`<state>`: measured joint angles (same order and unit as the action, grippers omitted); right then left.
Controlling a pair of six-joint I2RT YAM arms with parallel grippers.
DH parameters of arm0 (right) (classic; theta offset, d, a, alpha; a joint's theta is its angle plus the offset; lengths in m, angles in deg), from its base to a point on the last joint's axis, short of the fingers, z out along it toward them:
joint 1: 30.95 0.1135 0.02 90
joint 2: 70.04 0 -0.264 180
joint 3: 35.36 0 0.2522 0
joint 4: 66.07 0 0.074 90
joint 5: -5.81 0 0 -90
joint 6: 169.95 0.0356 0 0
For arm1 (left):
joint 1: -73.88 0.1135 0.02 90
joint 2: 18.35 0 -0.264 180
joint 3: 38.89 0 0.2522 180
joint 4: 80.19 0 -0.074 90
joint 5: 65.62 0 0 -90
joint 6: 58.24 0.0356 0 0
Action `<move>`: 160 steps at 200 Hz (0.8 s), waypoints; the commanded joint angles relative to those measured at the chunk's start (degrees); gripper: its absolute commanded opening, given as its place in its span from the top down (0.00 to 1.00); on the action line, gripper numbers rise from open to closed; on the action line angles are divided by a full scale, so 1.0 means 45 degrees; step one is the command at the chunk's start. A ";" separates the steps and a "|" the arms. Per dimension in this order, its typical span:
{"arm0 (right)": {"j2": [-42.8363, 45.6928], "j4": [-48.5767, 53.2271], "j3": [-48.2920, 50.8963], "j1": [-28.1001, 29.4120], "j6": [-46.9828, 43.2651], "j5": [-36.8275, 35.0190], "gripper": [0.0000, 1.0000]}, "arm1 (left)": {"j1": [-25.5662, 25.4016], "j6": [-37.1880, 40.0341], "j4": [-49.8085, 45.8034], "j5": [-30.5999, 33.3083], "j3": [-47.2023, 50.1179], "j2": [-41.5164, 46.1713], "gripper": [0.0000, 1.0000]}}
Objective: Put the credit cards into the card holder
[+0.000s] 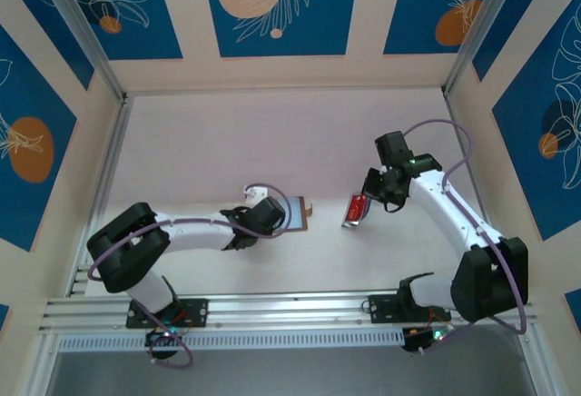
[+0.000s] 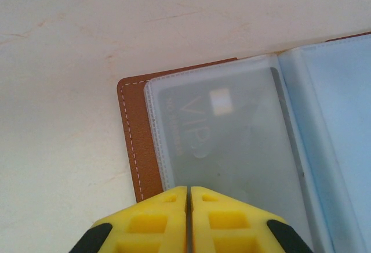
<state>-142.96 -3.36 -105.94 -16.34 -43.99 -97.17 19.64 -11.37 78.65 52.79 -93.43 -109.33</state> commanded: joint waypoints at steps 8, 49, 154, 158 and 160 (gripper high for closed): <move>0.0900 0.0091 -0.0184 0.0284 -0.0311 0.0699 1.00 | 0.0100 -0.0068 -0.1198 -0.0550 0.0223 -0.0284 0.92; 0.0976 -0.2346 -0.0119 0.1739 -0.0546 0.2431 1.00 | 0.0066 -0.0119 -0.1551 -0.0454 0.0307 0.0307 0.92; -0.3016 -0.8704 -0.0183 0.4524 -0.0727 0.5587 1.00 | 0.0080 -0.0063 -0.2293 -0.0046 0.0460 0.1274 0.90; -0.3215 -0.8864 -0.0214 0.4564 -0.0727 0.5684 1.00 | 0.0080 -0.0064 -0.2339 -0.0038 0.0466 0.1244 0.90; -0.3303 -0.8958 -0.0223 0.4590 -0.0727 0.5717 1.00 | 0.0080 -0.0073 -0.2359 -0.0022 0.0437 0.1226 0.90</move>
<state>-153.85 -35.80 -105.96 3.36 -46.59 -76.27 19.64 -11.35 70.52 52.33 -92.01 -104.41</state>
